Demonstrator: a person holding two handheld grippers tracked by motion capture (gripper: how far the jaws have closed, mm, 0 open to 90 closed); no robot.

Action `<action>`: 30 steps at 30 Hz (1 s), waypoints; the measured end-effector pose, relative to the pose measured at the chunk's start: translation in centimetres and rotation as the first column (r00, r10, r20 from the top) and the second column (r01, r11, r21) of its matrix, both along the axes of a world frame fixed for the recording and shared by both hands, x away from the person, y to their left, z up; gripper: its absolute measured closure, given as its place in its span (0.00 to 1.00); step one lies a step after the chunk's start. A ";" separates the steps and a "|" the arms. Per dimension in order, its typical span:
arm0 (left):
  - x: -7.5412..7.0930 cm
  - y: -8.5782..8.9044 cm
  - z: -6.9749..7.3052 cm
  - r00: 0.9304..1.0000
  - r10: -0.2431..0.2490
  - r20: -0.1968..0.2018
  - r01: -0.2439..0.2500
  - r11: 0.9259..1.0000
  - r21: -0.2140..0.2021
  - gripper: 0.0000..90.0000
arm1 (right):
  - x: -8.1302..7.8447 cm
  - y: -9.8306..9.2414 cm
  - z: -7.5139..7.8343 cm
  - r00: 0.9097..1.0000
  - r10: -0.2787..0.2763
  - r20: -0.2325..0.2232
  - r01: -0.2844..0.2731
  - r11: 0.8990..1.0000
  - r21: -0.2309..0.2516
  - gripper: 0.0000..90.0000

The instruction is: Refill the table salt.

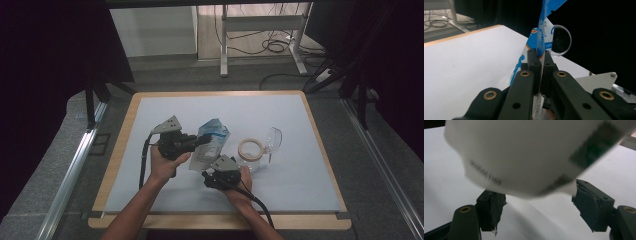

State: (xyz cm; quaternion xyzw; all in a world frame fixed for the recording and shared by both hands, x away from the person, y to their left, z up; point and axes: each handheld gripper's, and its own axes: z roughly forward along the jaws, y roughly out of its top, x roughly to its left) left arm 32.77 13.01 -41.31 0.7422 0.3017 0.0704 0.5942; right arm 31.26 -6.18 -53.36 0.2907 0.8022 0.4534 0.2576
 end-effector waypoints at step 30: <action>1.9 -2.9 0.1 0.998 -0.045 -0.032 0.046 0.999 0.019 1.00 | -1.3 -1.4 0.6 0.998 0.066 -0.004 -0.066 0.997 0.047 0.44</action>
